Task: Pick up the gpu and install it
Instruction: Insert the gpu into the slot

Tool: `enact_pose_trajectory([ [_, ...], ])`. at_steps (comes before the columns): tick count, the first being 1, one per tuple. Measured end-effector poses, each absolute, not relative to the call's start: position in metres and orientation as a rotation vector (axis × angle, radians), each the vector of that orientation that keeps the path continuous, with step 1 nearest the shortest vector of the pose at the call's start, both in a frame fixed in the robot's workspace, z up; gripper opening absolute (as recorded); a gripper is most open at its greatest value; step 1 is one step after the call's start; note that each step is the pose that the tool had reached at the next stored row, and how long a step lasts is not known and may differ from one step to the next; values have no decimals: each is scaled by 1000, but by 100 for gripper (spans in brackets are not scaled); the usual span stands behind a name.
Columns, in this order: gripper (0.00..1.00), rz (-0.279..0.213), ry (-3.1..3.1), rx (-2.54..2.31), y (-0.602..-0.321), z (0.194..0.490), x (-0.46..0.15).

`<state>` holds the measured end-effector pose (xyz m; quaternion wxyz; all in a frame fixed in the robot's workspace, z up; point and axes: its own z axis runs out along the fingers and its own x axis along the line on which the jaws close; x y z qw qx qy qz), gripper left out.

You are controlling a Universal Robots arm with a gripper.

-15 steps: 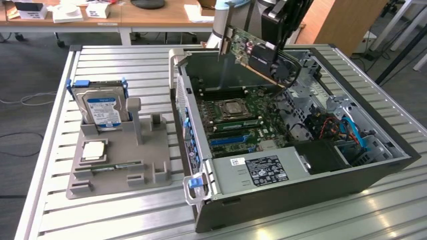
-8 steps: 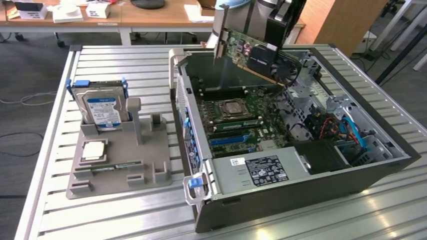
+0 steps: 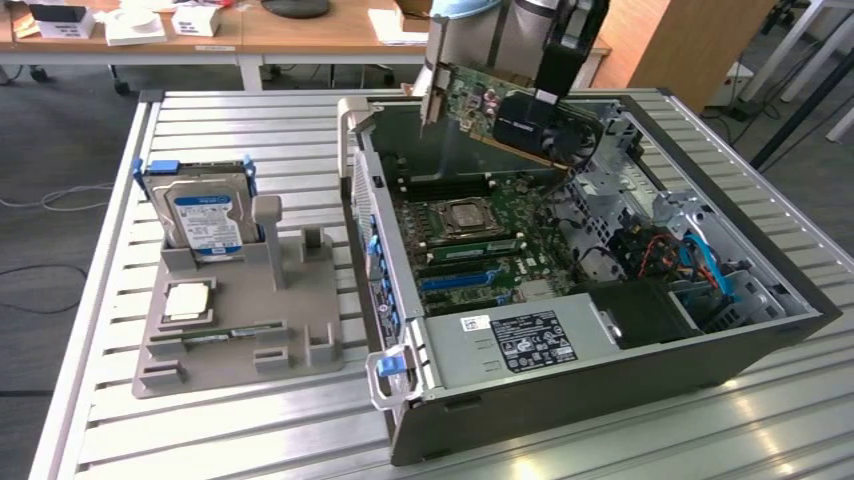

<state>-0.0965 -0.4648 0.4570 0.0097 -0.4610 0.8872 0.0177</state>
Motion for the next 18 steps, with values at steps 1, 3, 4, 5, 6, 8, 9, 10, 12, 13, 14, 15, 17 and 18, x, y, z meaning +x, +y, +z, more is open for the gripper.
enact_pose_trajectory([
  [1,27,56,2757,-1464,-465,457,-97],
  [3,27,56,2731,-1514,-465,457,-97],
  [4,27,56,2718,-1539,-465,456,-97],
  [5,27,57,2704,-1563,-465,456,-97],
  [6,27,57,2689,-1589,-465,456,-97],
  [8,27,58,2661,-1638,-465,456,-97],
  [9,27,58,2646,-1662,-465,455,-97],
  [10,27,58,2631,-1686,-465,455,-97],
  [12,27,58,2600,-1734,-465,455,-97],
  [13,27,59,2585,-1758,-465,455,-97],
  [14,27,59,2569,-1781,-465,455,-97],
  [15,27,59,2553,-1805,-465,454,-97],
  [17,27,59,2521,-1851,-465,454,-97],
  [18,27,60,2503,-1875,-465,454,-97],
])
